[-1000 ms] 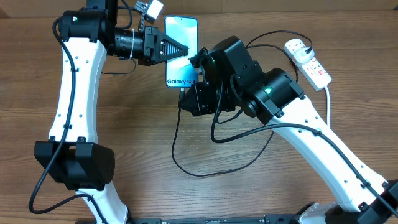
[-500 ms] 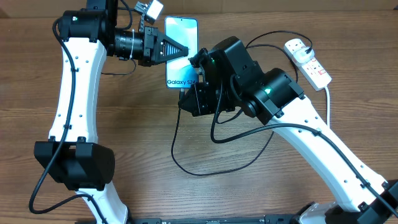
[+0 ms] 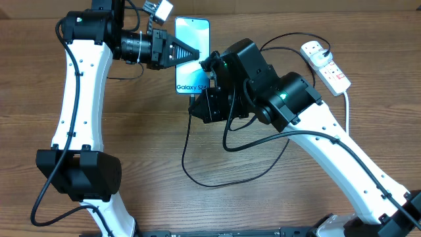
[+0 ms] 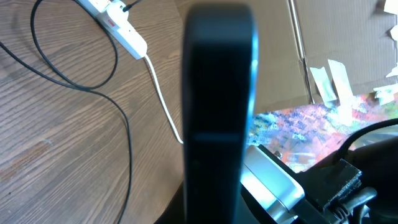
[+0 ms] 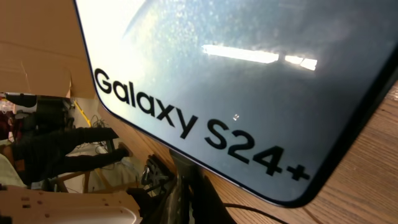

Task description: Plug charger to phone and switch on socket

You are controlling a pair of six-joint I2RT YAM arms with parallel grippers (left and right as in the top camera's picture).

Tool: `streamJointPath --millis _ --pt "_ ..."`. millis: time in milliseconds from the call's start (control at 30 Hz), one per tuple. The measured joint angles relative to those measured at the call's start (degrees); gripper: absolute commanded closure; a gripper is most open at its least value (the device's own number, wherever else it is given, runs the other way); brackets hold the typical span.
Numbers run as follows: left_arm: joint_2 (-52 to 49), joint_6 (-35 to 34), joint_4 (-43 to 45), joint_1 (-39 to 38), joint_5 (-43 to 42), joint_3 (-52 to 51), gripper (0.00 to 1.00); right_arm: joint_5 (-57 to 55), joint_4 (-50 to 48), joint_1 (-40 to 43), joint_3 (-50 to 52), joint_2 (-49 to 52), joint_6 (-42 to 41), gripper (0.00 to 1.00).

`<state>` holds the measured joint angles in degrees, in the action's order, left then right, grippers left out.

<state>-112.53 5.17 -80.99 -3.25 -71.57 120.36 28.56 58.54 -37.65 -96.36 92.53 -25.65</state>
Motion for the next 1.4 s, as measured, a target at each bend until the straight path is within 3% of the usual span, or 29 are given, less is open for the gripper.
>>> streamJointPath --millis 967,1067,1400 --pt "0.0 6.2 -2.6 0.0 1.4 0.0 0.96 2.1 -1.0 1.0 0.0 0.0 0.0 0.96" --pt "0.0 5.9 -0.7 0.0 5.4 0.0 0.96 1.6 -0.4 1.7 0.0 0.0 0.1 0.88" --pt "0.0 -5.3 3.2 3.5 29.7 0.0 0.96 -10.2 1.5 4.4 0.0 1.0 -4.1 0.31"
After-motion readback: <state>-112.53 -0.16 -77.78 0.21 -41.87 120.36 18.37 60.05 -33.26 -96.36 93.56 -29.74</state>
